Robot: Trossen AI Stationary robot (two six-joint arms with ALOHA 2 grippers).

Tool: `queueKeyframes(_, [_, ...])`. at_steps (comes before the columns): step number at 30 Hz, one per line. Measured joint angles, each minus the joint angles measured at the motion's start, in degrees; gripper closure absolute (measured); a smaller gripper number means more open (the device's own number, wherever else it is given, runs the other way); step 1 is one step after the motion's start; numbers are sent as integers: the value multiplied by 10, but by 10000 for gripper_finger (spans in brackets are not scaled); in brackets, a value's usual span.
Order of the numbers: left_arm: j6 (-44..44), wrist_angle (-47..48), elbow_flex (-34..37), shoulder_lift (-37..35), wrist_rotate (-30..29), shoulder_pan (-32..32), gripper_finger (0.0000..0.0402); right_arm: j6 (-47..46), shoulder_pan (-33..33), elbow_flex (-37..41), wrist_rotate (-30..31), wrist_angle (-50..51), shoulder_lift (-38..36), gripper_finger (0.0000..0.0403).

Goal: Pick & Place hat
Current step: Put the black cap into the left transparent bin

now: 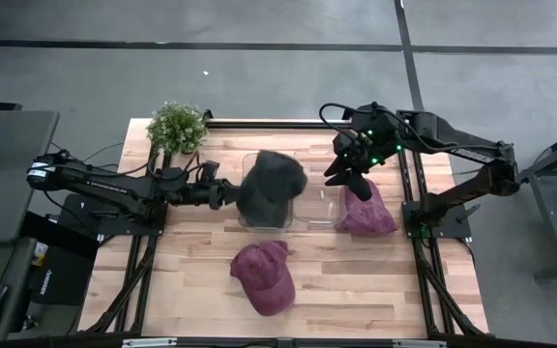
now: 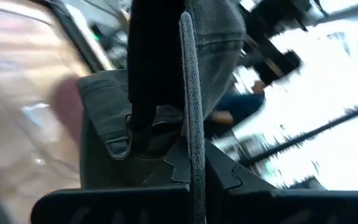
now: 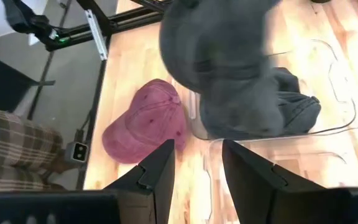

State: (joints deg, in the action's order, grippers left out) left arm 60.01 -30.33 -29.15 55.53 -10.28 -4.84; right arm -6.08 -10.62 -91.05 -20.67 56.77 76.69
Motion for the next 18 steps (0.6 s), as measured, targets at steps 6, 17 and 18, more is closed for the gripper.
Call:
queueKeyframes(6, [76,1,40,0,-116,0,401,-4,14,1,13,0,0,274])
queueKeyframes(17, [110,-26,52,6,-147,0,401,-5,14,1,22,0,0,274])
queueKeyframes(18, [115,-17,52,7,-155,0,401,-4,14,1,23,0,0,274])
